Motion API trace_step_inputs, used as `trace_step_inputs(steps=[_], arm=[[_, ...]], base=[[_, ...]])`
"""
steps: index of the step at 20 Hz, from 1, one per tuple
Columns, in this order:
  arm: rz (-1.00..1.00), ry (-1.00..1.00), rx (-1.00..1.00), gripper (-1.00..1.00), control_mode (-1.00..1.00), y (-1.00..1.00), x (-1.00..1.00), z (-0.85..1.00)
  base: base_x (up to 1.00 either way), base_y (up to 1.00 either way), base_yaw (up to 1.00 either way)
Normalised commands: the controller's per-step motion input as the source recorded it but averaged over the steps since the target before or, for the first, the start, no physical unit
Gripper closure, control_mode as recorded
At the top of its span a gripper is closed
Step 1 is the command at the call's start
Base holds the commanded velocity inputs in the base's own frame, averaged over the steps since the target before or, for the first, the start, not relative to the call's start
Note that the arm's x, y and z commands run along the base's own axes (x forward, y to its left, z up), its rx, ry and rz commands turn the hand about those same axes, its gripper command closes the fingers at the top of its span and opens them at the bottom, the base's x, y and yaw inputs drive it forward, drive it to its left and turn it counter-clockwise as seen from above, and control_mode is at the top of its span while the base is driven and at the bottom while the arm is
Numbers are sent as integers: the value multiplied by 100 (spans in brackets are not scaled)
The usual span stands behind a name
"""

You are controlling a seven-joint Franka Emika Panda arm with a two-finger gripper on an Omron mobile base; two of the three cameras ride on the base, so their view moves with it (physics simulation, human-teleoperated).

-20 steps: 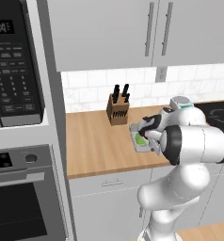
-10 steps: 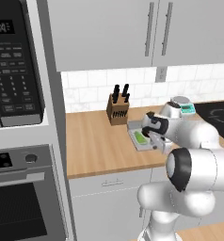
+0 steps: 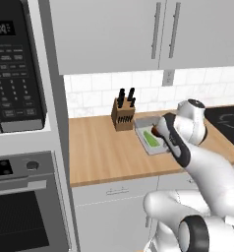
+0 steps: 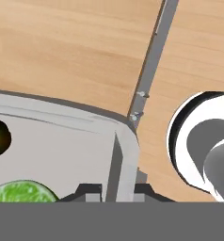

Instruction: Take the meat container that has the fish and place it on the second highest rack of the freezer. Then take the vegetable container that has the bell pepper and lemon wedge and place it on the highest rack of the freezer.

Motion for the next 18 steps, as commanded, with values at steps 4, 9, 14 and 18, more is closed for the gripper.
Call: trace_step_inputs(steps=[4,9,14,18], arm=[[0,-18,0,100,-100,2,-86,76],[0,-7,-1,100,-100,5,-74,76],[0,-4,-5,100,-100,7,-91,54],[0,0,0,100,100,0,0,0]], base=[[0,0,0],[0,0,0],[0,0,0],[-100,1,0]])
